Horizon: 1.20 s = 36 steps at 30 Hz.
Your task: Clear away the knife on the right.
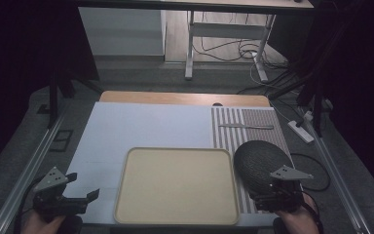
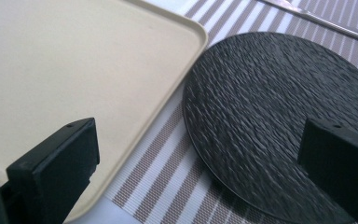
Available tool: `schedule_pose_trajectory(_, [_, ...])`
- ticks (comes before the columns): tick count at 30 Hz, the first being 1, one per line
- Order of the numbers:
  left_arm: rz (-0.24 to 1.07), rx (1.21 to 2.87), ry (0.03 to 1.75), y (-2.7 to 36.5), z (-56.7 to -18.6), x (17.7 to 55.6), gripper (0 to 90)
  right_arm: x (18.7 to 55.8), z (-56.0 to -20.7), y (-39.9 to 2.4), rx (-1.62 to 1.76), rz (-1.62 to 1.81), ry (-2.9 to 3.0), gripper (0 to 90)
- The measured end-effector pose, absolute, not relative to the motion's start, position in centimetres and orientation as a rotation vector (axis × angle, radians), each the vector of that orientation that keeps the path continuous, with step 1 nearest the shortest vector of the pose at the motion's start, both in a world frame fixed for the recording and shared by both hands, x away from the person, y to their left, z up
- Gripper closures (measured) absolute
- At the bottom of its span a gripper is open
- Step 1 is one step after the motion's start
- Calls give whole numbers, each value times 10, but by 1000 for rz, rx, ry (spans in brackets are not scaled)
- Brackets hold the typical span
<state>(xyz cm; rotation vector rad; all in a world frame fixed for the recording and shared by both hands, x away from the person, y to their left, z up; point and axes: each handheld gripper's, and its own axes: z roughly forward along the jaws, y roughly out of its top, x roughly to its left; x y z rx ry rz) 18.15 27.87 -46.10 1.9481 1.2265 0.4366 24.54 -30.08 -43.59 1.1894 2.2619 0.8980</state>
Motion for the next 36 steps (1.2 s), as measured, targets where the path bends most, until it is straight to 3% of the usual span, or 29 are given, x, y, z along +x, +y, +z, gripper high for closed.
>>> schedule_pose_trajectory(36, [439,1959,1231,278,-461,182,39,271,-443,-285,1186,1015,2324,0])
